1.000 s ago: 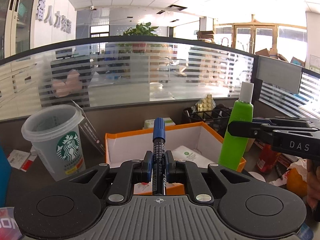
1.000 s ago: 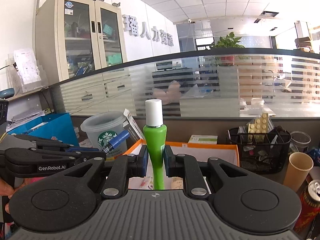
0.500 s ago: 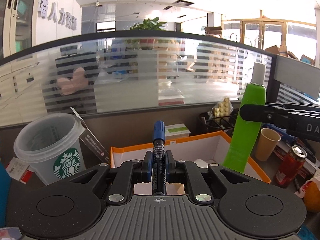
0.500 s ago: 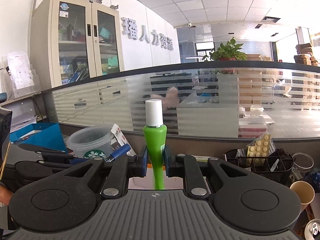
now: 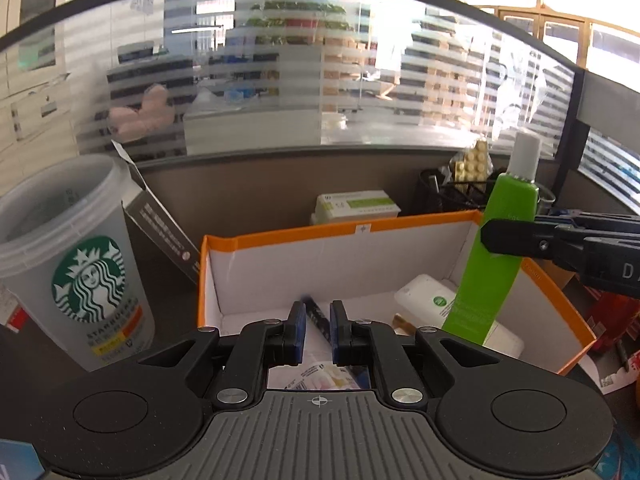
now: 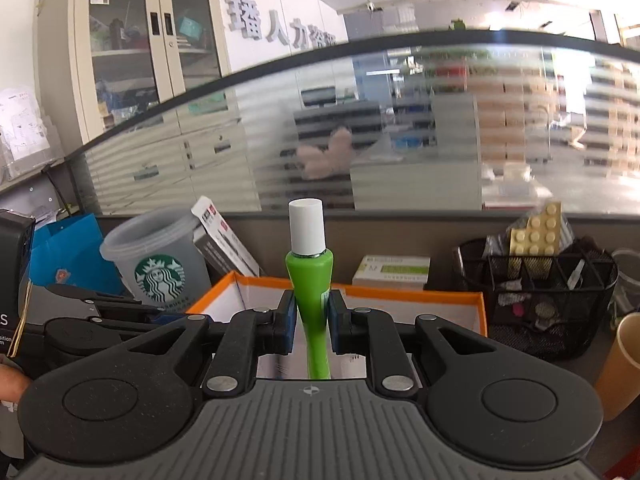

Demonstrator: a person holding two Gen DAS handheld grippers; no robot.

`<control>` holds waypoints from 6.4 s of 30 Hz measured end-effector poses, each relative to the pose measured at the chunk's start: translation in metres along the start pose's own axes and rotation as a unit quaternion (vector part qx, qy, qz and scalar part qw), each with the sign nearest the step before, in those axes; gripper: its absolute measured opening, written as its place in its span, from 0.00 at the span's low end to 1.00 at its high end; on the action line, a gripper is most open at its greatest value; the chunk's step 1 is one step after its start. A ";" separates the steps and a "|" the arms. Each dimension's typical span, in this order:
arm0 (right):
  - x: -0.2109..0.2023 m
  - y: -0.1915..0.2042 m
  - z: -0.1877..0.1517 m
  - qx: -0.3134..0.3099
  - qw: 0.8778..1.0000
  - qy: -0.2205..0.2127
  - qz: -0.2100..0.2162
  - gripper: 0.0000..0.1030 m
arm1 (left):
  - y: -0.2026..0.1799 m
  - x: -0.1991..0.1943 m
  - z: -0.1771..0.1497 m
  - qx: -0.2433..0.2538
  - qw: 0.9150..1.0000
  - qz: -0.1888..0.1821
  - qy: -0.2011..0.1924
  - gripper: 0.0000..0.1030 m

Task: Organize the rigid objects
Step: 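Lift the green tube and blue marker and lower both into the orange box, then open both grippers to drop the tube and marker into the box, then grasp the black tape roll with the right gripper while the left gripper approaches the black pen, then grasp the black pen with the left gripper and lift it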

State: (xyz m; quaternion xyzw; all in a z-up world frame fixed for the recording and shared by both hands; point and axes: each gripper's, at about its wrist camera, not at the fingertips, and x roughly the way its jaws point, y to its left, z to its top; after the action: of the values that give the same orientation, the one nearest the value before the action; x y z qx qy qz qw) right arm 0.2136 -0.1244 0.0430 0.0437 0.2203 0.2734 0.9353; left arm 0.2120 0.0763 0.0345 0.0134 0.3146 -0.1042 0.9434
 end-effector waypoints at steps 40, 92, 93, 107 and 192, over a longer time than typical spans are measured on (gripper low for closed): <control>-0.009 0.018 -0.013 -0.010 0.997 0.048 -0.056 0.48 | -0.021 -0.041 -0.013 0.013 1.000 0.005 -0.007 0.30; -0.096 0.060 -0.179 -0.049 0.992 0.102 -0.052 0.46 | -0.055 -0.038 -0.135 0.016 0.996 -0.006 0.083 0.91; -0.096 0.060 -0.180 -0.054 0.992 0.101 -0.055 0.50 | -0.057 -0.037 -0.136 0.017 0.996 -0.008 0.085 0.91; -0.098 0.033 -0.181 -0.031 0.990 0.104 -0.089 0.51 | -0.074 -0.040 -0.146 0.023 0.995 -0.020 0.097 0.91; -0.124 0.052 -0.153 -0.051 0.993 0.040 -0.103 0.51 | -0.079 -0.120 -0.119 0.047 0.996 -0.070 -0.035 0.12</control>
State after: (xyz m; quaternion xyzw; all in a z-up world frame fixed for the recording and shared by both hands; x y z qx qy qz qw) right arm 0.0281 -0.1522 -0.0355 -0.0385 0.2468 0.1881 0.9498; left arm 0.0317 0.0322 0.0145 0.0324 0.2768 -0.1851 0.9424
